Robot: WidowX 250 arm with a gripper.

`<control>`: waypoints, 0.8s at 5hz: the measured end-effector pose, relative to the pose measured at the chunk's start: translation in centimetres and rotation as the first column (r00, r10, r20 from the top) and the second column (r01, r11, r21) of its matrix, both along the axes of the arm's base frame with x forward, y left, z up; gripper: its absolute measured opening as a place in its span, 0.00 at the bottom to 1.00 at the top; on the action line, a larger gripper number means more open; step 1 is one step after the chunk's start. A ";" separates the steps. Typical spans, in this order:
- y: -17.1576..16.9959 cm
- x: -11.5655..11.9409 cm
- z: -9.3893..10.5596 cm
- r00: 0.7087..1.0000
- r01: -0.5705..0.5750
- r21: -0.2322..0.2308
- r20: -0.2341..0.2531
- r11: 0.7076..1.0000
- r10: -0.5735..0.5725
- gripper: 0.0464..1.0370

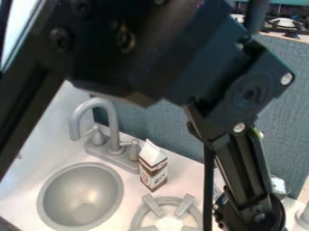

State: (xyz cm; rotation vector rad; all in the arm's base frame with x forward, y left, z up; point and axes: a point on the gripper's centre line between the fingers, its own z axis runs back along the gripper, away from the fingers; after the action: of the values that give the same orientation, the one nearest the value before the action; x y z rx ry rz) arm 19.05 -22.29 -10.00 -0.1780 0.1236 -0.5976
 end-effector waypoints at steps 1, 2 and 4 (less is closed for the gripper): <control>-0.2 0.3 -0.6 0.999 -0.030 -0.003 -0.018 1.000 0.030 0.74; 0.1 0.8 -0.7 0.997 -0.075 -0.009 -0.013 0.997 0.075 0.56; 3.7 1.8 3.3 0.976 -0.214 -0.027 0.022 0.976 0.215 0.54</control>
State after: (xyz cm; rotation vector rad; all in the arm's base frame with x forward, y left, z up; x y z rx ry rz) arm 20.90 -18.54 -6.66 -0.2046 0.0716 -0.3858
